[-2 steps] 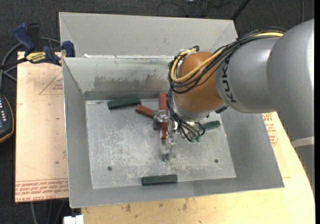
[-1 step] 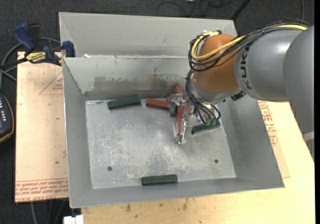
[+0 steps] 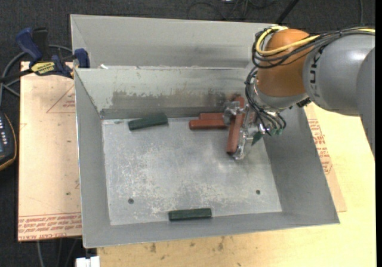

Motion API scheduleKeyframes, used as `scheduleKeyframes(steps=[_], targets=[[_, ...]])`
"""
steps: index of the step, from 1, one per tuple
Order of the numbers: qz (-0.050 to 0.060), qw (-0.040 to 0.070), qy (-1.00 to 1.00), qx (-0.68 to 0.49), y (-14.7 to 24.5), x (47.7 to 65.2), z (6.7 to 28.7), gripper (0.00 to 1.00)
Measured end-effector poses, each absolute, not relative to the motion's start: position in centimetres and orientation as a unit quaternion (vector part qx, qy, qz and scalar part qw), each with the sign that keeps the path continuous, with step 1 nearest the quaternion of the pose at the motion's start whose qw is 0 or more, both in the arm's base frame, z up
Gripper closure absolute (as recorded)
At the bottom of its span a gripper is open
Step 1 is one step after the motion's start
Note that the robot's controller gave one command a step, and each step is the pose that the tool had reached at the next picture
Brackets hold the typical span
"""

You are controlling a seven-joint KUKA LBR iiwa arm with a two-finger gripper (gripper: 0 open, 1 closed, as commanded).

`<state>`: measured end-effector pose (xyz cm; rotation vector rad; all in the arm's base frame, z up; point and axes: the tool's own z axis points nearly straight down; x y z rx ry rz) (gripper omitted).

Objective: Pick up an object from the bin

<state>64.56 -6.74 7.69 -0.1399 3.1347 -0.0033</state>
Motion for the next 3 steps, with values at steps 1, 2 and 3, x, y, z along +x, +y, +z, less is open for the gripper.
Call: scheduleKeyframes(steps=[1, 2, 3], targets=[[0.001, 0.006, 0.999, -0.047, -6.2, 64.8, 8.0, 1.00], [-0.001, 0.007, 0.998, -0.064, -5.8, 64.6, 20.0, 1.00], [0.000, 0.001, 0.996, -0.093, -6.3, 64.9, 18.0, 1.00]])
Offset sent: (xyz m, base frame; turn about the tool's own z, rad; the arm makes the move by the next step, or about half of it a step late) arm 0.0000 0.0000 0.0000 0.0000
